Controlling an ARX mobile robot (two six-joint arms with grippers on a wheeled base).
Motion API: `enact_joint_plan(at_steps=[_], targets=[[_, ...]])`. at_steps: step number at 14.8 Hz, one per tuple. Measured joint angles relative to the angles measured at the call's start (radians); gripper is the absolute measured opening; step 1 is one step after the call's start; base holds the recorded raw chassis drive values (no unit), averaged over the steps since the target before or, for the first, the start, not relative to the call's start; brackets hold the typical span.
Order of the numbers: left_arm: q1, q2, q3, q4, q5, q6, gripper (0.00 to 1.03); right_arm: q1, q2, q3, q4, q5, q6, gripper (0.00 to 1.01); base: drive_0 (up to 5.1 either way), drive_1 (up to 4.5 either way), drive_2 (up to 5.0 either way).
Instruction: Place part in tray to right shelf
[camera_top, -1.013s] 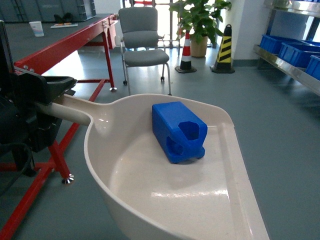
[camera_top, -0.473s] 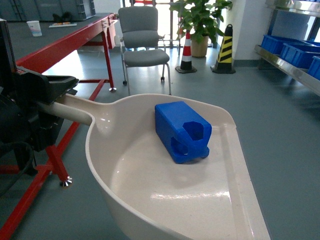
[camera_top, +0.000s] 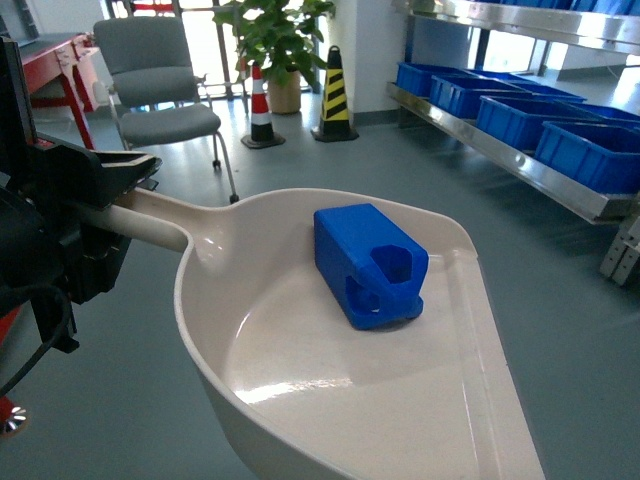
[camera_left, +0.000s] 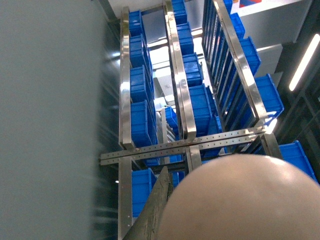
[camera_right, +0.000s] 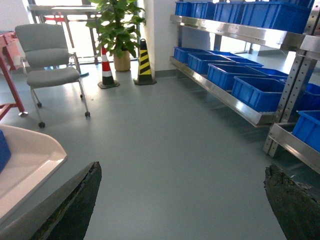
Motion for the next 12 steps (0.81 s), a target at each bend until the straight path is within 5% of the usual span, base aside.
enact_joint_plan(at_steps=[12], targets=[[0.000, 0.000, 0.000, 0.000, 0.000, 0.000, 0.12, 0.000, 0.000, 0.000, 0.000, 0.000, 0.000, 0.98, -1.5, -1.54, -1.5]])
